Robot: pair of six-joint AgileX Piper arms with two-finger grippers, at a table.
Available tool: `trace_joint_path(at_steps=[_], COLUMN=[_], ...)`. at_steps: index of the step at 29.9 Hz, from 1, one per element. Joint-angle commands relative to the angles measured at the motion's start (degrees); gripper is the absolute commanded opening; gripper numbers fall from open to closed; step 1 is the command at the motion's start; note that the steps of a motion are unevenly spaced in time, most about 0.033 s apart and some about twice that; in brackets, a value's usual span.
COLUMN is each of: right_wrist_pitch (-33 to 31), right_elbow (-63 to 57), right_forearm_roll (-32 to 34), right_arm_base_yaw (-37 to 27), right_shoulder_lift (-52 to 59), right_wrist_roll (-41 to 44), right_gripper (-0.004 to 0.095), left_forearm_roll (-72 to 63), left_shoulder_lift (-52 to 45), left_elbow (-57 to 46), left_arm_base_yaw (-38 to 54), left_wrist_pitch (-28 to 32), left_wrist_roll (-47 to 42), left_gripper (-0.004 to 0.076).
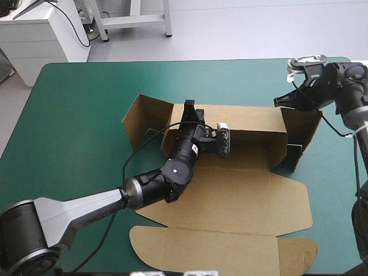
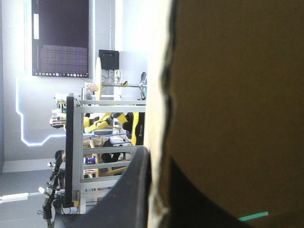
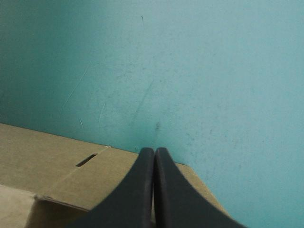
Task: Fold the box
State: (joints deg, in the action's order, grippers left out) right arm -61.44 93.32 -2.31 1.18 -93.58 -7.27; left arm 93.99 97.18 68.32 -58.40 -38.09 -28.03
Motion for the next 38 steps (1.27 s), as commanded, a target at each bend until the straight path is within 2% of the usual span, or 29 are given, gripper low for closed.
trace_joint_path(at_steps=[1,4,13,21,25,31,38], right_wrist_pitch=[-0.7,-3.1,-9.0,-8.9,-2.9,12.5,23.1], right_elbow=[1.8,1.8,1.8,-0.5,-9.2,-25.9,-37.6], right_forearm_roll=[-1.0,-1.4,-4.9,-12.6,-12.6,-16.5,-17.0], right_arm_base_yaw=[-0.5,-0.9,-0.9,-0.9,-0.9,-0.9,-0.9], right_shoulder_lift=[2.3,2.1,3.2,6.0,10.7,19.9,28.3], right_wrist_roll=[-2.6,-2.7,-5.7,-8.5,-8.5,-8.8,-8.8], right_gripper=[-0.0021,-0.0021,-0.0021,-0.0019,-0.0019,-0.0021,-0.0021], left_forearm_roll=[-0.2,0.4,0.7,0.5,0.9,2.6,2.8], left_shoulder_lift=[-1.9,-1.9,-1.9,-1.9,-1.9,-1.5,0.8], left_elbow=[1.1,1.1,1.1,1.1,1.1,1.1,1.1], left_arm_base_yaw=[-0.4,-0.4,-0.4,-0.4,-0.4,-0.4,-0.4], left_wrist_pitch=[-2.7,-3.4,-3.4,-3.3,-3.5,-1.9,-2.4], left_wrist_roll=[-6.1,-8.8,-9.2,-9.7,-9.2,-5.9,-2.9], left_gripper=[-0.0008,-0.0008,-0.0008,-0.0008,-0.0008,-0.0008,-0.0008])
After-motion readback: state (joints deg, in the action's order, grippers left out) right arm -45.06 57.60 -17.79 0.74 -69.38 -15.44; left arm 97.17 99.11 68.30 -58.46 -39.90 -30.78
